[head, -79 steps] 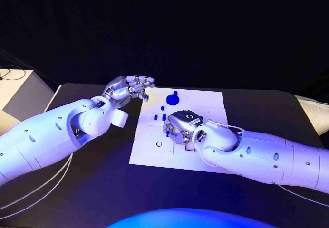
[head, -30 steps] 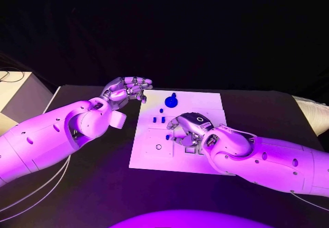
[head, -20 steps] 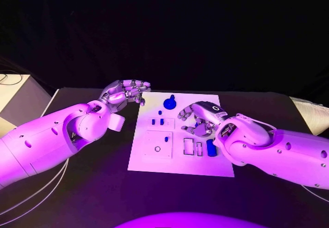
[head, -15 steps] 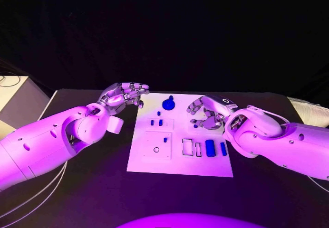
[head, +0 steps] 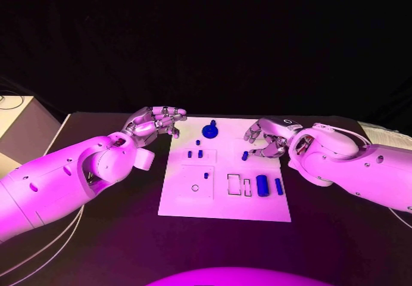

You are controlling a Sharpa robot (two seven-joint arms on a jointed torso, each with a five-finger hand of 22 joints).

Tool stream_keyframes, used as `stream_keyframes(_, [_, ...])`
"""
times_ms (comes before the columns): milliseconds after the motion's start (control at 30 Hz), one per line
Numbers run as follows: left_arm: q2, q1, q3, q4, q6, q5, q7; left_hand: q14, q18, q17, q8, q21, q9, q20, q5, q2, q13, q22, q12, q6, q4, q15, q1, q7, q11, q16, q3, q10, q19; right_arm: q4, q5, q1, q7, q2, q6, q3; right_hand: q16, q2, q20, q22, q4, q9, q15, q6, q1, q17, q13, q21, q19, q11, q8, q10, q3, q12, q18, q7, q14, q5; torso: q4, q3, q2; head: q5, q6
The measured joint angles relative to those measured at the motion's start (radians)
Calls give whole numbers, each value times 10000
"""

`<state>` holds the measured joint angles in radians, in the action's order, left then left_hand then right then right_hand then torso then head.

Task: Assemble the parts on the task board

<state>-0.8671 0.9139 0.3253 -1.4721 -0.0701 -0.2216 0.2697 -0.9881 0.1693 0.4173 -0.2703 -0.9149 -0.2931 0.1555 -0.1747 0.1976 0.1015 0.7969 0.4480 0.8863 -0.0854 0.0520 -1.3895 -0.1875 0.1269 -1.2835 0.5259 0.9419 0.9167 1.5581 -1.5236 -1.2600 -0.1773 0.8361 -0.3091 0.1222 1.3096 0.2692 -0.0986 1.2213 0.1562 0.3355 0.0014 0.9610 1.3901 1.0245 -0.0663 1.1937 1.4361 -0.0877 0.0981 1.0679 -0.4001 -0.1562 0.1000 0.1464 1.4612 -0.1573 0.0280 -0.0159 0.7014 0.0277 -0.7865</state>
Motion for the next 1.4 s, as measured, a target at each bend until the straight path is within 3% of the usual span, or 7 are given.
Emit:
stream_keyframes(533, [-21,-9,0,-33,-1,7,-21,0,0,7,0,0,-1,0,0,0,1,0,0,0,0,0,0,0,0,0,0,0,0,-398,-596,159,-49,-479,723,115,91,-204,38,184,46,20,0,238,204,43,-31,162,37,53,59,203,62,0,0,-71,-1,-52,17,-5,12,30,-63])
stream_keyframes(867, [-25,-10,-1,-35,0,9,-33,0,0,6,0,0,-2,0,0,0,1,0,0,0,0,0,0,0,0,0,0,0,0,-506,-843,216,-137,-607,840,131,119,-252,72,257,217,66,-37,573,251,45,-29,200,70,50,210,425,-234,0,1,-70,36,-112,17,-4,8,12,-81])
stream_keyframes(967, [-25,-10,-1,-32,0,9,-36,0,0,5,0,0,-2,0,0,0,1,0,0,1,0,0,0,0,0,0,0,0,0,-514,-891,236,-150,-642,840,133,135,-252,72,303,263,82,-37,663,251,42,-37,262,70,55,244,534,-331,0,-106,-79,36,-113,17,-3,7,11,-80])
stream_keyframes(1133, [-25,-10,-1,-31,1,9,-42,0,0,5,0,0,-2,0,0,0,1,0,0,1,0,0,0,0,0,0,0,0,0,-530,-968,256,-179,-670,781,134,207,-286,91,494,369,160,-36,1014,219,72,-76,434,162,144,427,937,-686,17,-105,-115,36,-112,15,-1,7,15,-80])
stream_keyframes(1200, [-25,-10,-1,-30,1,9,-45,0,0,5,0,0,7,0,0,0,1,0,0,1,0,0,0,1,0,0,0,0,0,-540,-1020,265,-204,-677,741,134,207,-365,91,564,347,202,-98,1134,274,75,-88,511,162,160,488,1136,-942,19,-105,-150,56,95,15,-1,6,14,-81])
stream_keyframes(1333, [-29,-11,-1,-29,2,10,-51,0,0,5,0,0,8,0,0,0,1,0,0,1,0,0,0,1,0,0,0,0,0,-559,-1154,280,-277,-682,674,138,269,-471,134,712,146,273,-113,1262,385,119,-88,641,204,179,572,1365,-1403,91,-100,-173,39,304,15,-4,2,4,-86])
stream_keyframes(1400, [-31,-11,-1,-28,3,10,-56,0,0,4,0,0,7,0,0,0,1,0,0,1,0,0,0,1,0,0,0,0,0,-564,-1233,285,-320,-683,637,140,294,-489,178,794,-28,321,-145,1362,492,173,-88,726,249,150,646,1397,-1639,157,-234,-179,71,361,16,-3,3,-3,-89])
